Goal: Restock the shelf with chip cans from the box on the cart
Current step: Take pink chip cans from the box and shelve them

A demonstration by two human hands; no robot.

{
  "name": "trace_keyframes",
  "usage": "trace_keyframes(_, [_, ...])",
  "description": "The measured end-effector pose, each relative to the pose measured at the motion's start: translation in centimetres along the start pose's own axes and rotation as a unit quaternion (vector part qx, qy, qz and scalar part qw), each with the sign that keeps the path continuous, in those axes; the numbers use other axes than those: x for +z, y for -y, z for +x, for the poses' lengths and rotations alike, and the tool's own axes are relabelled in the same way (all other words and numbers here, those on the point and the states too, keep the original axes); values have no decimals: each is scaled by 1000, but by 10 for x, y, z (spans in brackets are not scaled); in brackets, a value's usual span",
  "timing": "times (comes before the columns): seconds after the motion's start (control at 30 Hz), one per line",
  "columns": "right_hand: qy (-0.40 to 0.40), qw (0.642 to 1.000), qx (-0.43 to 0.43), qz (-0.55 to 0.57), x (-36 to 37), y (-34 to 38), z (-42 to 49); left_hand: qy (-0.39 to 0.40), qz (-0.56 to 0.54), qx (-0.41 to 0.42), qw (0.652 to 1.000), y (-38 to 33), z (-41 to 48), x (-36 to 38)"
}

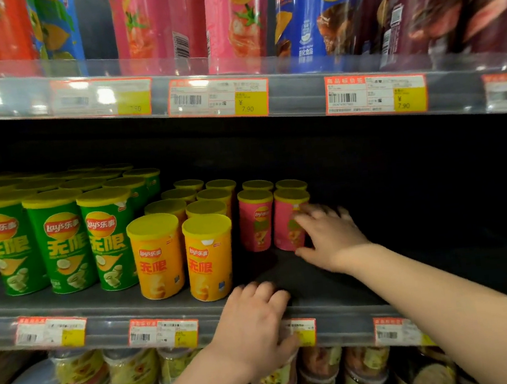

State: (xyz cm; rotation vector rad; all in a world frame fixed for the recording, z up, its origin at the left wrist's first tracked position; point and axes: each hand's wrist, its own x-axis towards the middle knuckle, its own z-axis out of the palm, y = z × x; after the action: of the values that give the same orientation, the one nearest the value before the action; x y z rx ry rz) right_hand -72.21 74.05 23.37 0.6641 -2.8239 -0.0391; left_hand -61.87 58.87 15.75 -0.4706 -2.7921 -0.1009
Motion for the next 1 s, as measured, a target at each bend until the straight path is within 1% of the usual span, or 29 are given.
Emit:
trace_keyframes(0.1, [26,1000,1,6,1,4,-26,47,39,-7,998,-4,-5,-5])
trace_keyframes(0.17, [22,1000,-5,15,2,9,-47,43,50,-4,998,-7,-9,-8])
trace_keyframes(0.27, [16,1000,-6,-2,1,19,-76,50,34,-3,998,-11,-18,-9])
trace_keyframes(0.4, [34,999,-1,-12,6,32,-107,44,27,14,999,-13,-35,-6])
trace_keyframes(0.57, [38,999,-9,-19,15,47,-138,75,13,18,997,-19,-56,-6])
trace_keyframes(0.67, [34,999,-29,-29,24,56,-151,73,8,4,997,-22,-72,-1])
trace_keyframes(0.77, [46,997,-54,-19,36,66,-159,88,21,-13,996,-23,-90,4])
trace_keyframes(0.9, [62,993,-98,-16,53,73,-171,104,31,-61,992,-31,-113,15])
trace_keyframes(1.0, [77,990,-114,-21,62,74,-184,130,25,-90,987,-42,-130,20])
